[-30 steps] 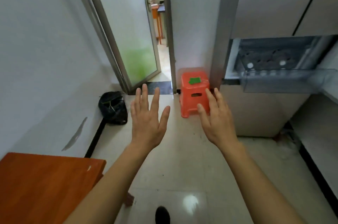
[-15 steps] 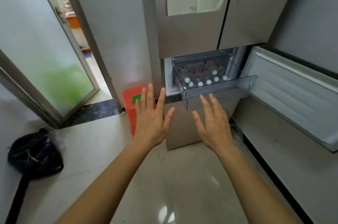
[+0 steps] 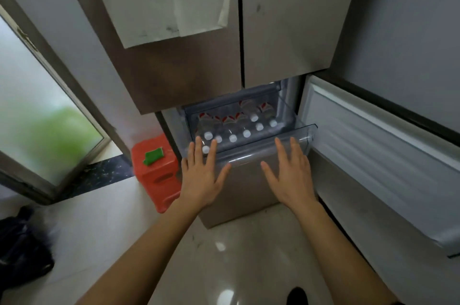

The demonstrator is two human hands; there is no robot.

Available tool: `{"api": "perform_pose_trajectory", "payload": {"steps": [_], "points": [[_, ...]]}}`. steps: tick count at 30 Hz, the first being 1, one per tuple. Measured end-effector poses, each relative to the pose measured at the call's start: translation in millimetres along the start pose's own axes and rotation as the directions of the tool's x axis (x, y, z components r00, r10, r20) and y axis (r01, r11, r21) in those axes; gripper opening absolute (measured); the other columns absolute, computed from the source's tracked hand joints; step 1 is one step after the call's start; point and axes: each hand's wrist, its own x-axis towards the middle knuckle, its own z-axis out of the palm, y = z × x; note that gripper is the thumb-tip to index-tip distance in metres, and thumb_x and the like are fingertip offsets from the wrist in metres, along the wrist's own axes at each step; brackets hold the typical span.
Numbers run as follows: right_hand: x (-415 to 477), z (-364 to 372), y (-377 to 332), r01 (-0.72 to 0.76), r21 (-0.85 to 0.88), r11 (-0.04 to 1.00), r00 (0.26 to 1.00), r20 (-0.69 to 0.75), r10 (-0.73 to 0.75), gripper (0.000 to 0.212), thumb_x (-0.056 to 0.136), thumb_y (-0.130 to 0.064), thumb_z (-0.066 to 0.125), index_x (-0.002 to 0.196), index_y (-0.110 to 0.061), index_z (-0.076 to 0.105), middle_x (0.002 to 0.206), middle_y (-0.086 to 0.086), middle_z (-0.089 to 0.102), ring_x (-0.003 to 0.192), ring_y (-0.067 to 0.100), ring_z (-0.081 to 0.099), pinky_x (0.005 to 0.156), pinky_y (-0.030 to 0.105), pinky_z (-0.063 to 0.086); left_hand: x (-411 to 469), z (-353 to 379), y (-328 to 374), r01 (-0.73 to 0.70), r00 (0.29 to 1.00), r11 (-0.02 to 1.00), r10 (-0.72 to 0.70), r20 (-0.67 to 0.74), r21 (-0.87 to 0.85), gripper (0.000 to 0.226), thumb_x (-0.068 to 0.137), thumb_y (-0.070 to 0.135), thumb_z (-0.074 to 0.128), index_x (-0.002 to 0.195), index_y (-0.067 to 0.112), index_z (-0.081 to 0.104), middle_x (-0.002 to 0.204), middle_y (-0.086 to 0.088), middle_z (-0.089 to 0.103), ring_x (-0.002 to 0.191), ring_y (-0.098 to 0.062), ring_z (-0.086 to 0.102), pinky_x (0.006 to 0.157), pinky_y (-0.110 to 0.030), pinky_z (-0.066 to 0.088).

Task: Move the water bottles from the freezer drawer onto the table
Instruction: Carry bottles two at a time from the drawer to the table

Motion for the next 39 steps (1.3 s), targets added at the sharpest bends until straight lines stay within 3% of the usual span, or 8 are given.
{"api": "perform_pose_trajectory", "payload": {"steps": [9, 16, 23, 29, 31, 33, 37, 39], "points": [[120.8, 0.1, 72.1, 0.104, -0.073, 0.992, 0.952, 0.297, -0.078, 0.071, 0.1, -0.062, 0.031, 0.157, -0.022, 0.02, 0.165, 0.017, 0.014, 0.153, 0.033, 0.007, 0.121, 0.049, 0.01, 67.7, 31.2, 48.1, 0.282, 0.956, 0.959, -0.277, 0.091, -0.041, 0.076, 0.096, 0.068, 0.025, 0.159, 0.033, -0.001, 0.166, -0.006, -0.015, 0.152, -0.028, -0.013, 0.121, -0.053, 0.003], [189.2, 24.5, 77.4, 0.136, 0.002, 0.991, 0.909, 0.397, -0.126, 0.068, 0.1, -0.057, 0.04, 0.152, -0.014, 0.032, 0.15, 0.017, 0.045, 0.139, 0.033, 0.04, 0.113, 0.048, 0.035, 120.1, 51.8, 33.4, 0.364, 0.924, 0.928, -0.349, 0.156, -0.077, 0.072, 0.099, 0.061, 0.031, 0.159, 0.028, 0.006, 0.166, -0.012, -0.003, 0.153, -0.034, -0.003, 0.121, -0.054, 0.01], [248.9, 60.1, 63.3, -0.116, 0.142, 0.983, 0.875, 0.483, 0.034, 0.069, 0.098, -0.054, 0.05, 0.15, -0.01, 0.034, 0.148, 0.019, 0.046, 0.131, 0.038, 0.048, 0.103, 0.048, 0.045, 172.4, 80.8, -4.7, 0.512, 0.858, 0.786, -0.457, 0.233, -0.346, 0.082, 0.093, 0.043, 0.061, 0.153, 0.005, 0.021, 0.156, -0.026, 0.027, 0.142, -0.044, 0.028, 0.115, -0.053, 0.029], [292.2, 99.9, 47.9, -0.302, 0.199, 0.932, 0.827, 0.541, 0.152, 0.053, 0.095, -0.043, 0.059, 0.134, -0.007, 0.05, 0.123, 0.015, 0.062, 0.103, 0.029, 0.059, 0.073, 0.029, 0.042, 215.3, 121.0, -58.4, 0.667, 0.739, 0.568, -0.591, 0.324, -0.482, 0.106, 0.062, 0.083, 0.056, 0.145, 0.021, 0.033, 0.139, -0.014, 0.05, 0.126, -0.036, 0.051, 0.104, -0.053, 0.045], [305.4, 111.3, 42.5, -0.373, 0.211, 0.903, 0.799, 0.568, 0.197, 0.05, 0.096, -0.039, 0.06, 0.133, -0.008, 0.05, 0.119, 0.011, 0.061, 0.104, 0.027, 0.058, 0.077, 0.029, 0.038, 224.1, 117.8, -63.0, 0.662, 0.738, 0.534, -0.587, 0.333, -0.526, 0.087, 0.074, 0.073, 0.064, 0.14, 0.021, 0.041, 0.133, -0.01, 0.056, 0.122, -0.032, 0.055, 0.102, -0.05, 0.048], [314.4, 120.1, 37.5, -0.418, 0.234, 0.878, 0.794, 0.564, 0.228, 0.05, 0.095, -0.037, 0.062, 0.134, -0.009, 0.048, 0.126, 0.015, 0.06, 0.108, 0.03, 0.058, 0.08, 0.03, 0.038, 232.9, 111.8, -60.8, 0.647, 0.744, 0.49, -0.574, 0.343, -0.583, 0.066, 0.085, 0.045, 0.07, 0.138, 0.017, 0.044, 0.132, -0.01, 0.057, 0.12, -0.03, 0.056, 0.103, -0.047, 0.047], [325.7, 126.7, 26.9, -0.511, 0.343, 0.788, 0.781, 0.568, 0.26, 0.05, 0.097, -0.029, 0.062, 0.137, -0.004, 0.045, 0.127, 0.017, 0.057, 0.116, 0.034, 0.058, 0.099, 0.044, 0.048, 246.3, 113.9, -63.9, 0.661, 0.709, 0.361, -0.588, 0.39, -0.658, 0.08, 0.064, 0.062, 0.067, 0.132, 0.024, 0.049, 0.123, -0.004, 0.063, 0.111, -0.027, 0.062, 0.098, -0.05, 0.052], [327.2, 128.0, 23.4, -0.556, 0.381, 0.738, 0.762, 0.588, 0.27, 0.034, 0.1, -0.025, 0.057, 0.128, -0.008, 0.047, 0.122, 0.019, 0.058, 0.111, 0.035, 0.061, 0.1, 0.049, 0.05, 249.6, 108.8, -56.3, 0.672, 0.695, 0.356, -0.607, 0.386, -0.649, 0.068, 0.075, 0.049, 0.067, 0.133, 0.02, 0.047, 0.122, -0.01, 0.061, 0.11, -0.031, 0.061, 0.099, -0.051, 0.052]]}}
